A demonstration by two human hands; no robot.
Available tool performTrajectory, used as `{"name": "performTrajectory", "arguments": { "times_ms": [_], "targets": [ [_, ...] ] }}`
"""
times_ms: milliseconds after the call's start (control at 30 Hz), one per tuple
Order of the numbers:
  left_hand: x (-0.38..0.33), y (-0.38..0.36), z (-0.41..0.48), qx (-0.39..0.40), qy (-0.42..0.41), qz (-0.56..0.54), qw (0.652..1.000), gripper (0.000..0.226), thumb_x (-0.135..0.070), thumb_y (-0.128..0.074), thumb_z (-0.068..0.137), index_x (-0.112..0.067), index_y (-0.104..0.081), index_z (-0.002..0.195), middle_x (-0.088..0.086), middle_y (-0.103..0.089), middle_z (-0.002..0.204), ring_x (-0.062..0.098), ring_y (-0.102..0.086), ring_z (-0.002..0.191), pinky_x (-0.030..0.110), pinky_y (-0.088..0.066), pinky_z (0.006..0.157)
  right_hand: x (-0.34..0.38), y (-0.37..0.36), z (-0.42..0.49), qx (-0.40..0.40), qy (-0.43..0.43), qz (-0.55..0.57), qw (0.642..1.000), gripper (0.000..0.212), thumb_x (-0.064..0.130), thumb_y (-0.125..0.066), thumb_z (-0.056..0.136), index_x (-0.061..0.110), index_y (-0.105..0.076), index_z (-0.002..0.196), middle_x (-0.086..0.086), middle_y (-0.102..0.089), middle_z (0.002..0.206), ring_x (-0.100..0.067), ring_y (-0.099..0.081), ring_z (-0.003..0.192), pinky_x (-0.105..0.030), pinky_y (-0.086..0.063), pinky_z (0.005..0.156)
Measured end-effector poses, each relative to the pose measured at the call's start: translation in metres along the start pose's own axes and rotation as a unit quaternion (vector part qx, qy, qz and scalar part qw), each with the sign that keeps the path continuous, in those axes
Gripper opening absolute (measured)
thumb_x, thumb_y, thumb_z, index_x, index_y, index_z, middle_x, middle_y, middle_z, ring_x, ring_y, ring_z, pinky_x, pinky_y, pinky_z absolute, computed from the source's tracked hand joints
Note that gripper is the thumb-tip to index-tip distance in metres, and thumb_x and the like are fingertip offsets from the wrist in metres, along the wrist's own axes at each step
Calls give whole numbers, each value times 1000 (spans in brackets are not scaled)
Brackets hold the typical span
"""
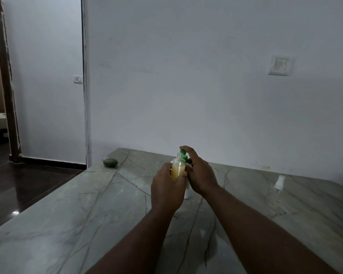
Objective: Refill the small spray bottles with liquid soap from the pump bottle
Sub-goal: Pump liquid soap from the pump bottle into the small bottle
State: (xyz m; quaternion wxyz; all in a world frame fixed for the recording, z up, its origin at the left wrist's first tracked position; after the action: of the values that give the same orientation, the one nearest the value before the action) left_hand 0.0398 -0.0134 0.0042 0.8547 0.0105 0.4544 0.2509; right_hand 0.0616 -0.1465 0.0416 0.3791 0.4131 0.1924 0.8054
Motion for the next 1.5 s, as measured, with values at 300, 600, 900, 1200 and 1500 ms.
{"name": "performTrajectory", "arguments": {
  "times_ms": [300, 600, 900, 1200, 1500],
  "targets": [
    [-2, 1, -1, -1, 4, -6, 1000, 19, -41, -71, 94, -31, -61, 106, -15, -62, 86, 3, -61, 75, 19, -46, 61, 2, 2, -3, 2, 2, -4, 1000, 65, 22, -48, 104, 56, -24, 153, 4, -61, 134, -14, -59, 115, -29, -43, 87],
    [-2, 0, -1, -2, 6, -3, 1000, 22, -40, -72, 94, -28, -63, 110, -15, -63, 89, 4, -62, 77, 18, -44, 61, 1, 2, -2, 4, 8, -9, 1000, 61, 21, -49, 103, 51, -30, 152, 3, -62, 133, -17, -61, 112, -28, -43, 85],
    [-1, -1, -1, 0, 2, 5, 1000, 24, -40, -70, 94, -25, -64, 111, -13, -64, 90, 6, -62, 79, 22, -50, 64, -1, 0, -1, 1, -1, -4, 1000, 56, 24, -50, 102, 55, -35, 145, 7, -64, 128, -16, -62, 112, -33, -49, 87],
    [-2, 1, -1, -4, 0, -6, 1000, 23, -40, -72, 93, -27, -64, 110, -14, -64, 89, 5, -62, 77, 22, -50, 63, 5, 6, -3, 3, 8, -9, 1000, 66, 24, -50, 104, 55, -21, 155, 6, -60, 139, -15, -60, 113, -34, -50, 92],
    [-3, 3, -1, -8, 1, -4, 1000, 25, -41, -71, 94, -28, -63, 112, -16, -62, 90, 3, -61, 78, 23, -53, 66, 4, 5, -2, 6, 11, -8, 1000, 57, 24, -49, 103, 49, -31, 152, 4, -62, 136, -18, -61, 115, -37, -51, 93]
  ]
}}
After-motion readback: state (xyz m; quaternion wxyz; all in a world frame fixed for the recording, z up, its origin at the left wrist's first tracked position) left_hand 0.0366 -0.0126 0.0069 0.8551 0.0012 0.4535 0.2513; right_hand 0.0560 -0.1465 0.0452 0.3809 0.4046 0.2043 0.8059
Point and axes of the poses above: each hand's wrist, its own z-axis towards the middle knuckle, its own y-axis out of the back of the hand, x = y × z, the point moved 6 cm from there along z, towards the middle knuckle
